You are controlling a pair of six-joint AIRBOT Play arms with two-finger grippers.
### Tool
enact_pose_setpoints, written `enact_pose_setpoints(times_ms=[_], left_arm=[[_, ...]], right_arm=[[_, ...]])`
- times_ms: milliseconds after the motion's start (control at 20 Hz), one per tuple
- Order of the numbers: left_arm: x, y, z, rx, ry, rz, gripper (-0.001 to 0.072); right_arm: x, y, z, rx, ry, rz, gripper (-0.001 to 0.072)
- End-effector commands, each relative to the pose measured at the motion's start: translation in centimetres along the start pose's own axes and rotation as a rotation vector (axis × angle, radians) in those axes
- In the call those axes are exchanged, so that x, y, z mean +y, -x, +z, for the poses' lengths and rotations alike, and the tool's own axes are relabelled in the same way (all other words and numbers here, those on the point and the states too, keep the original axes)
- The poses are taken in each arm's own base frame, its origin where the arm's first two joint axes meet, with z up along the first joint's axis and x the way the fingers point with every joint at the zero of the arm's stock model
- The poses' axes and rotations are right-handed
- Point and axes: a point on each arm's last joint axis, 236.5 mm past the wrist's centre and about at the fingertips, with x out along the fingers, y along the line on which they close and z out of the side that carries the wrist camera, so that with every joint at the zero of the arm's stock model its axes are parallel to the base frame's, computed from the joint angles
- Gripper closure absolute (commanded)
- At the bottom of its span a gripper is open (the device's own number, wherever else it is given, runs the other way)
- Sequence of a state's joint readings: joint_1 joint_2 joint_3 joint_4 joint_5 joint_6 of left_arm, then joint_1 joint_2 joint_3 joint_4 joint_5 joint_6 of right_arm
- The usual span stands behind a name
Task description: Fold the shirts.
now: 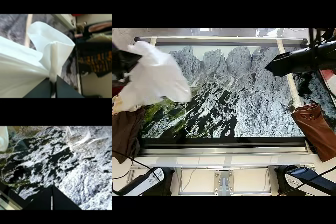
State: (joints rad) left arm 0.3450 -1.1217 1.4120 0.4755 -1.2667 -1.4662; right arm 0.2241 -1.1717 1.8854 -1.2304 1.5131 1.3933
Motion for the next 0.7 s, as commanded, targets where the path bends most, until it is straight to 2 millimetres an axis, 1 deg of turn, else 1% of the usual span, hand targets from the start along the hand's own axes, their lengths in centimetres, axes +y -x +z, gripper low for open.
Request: enact_pose_setpoints(times_ms=[0,50,150,250,300,350,400,450,500,550,600,650], left_arm=[[-6.6,-5.0,-8.7,0.236,-0.184,-0.106,0.0696],[-6.8,-6.7,-11.2,0.303,-0.234,-0.088,0.0696],[-7.1,-10.2,-16.3,0.427,-0.326,-0.065,0.0696],[-7.7,-14.3,-21.2,0.515,-0.386,-0.074,0.0696],[-7.9,-16.4,-23.3,0.536,-0.396,-0.083,0.0694],[-8.0,-18.8,-25.0,0.535,-0.397,-0.089,0.0602],[-7.9,-20.9,-25.8,0.512,-0.392,-0.088,0.0296],[-7.4,-22.6,-25.9,0.479,-0.383,-0.079,-0.0013],[-6.7,-23.5,-25.4,0.456,-0.367,-0.064,-0.0004],[-5.8,-23.8,-24.2,0.434,-0.353,-0.047,-0.0004],[-4.7,-23.7,-22.2,0.403,-0.336,-0.025,-0.0004],[-3.2,-23.2,-19.7,0.366,-0.314,0.004,-0.0003]], right_arm=[[-0.8,5.0,1.1,-0.041,0.052,-0.106,0.0695],[-0.9,6.1,1.4,-0.061,0.059,-0.129,0.0695],[-1.1,7.4,1.1,-0.074,0.062,-0.161,0.0695],[-1.5,7.9,0.3,-0.052,0.059,-0.187,0.0695],[-1.9,7.9,0.0,-0.039,0.056,-0.202,0.0695],[-2.4,7.8,-0.3,-0.023,0.053,-0.219,0.0695],[-3.0,7.7,-0.8,0.0,0.068,-0.242,0.0695],[-3.7,7.7,-1.3,0.028,0.077,-0.27,0.0695],[-4.7,7.9,-2.1,0.064,0.084,-0.31,0.0695],[-5.9,8.4,-2.9,0.102,0.086,-0.363,0.0695],[-7.0,9.0,-3.5,0.132,0.081,-0.412,0.0695],[-7.9,9.4,-3.8,0.146,0.072,-0.454,0.0695]])
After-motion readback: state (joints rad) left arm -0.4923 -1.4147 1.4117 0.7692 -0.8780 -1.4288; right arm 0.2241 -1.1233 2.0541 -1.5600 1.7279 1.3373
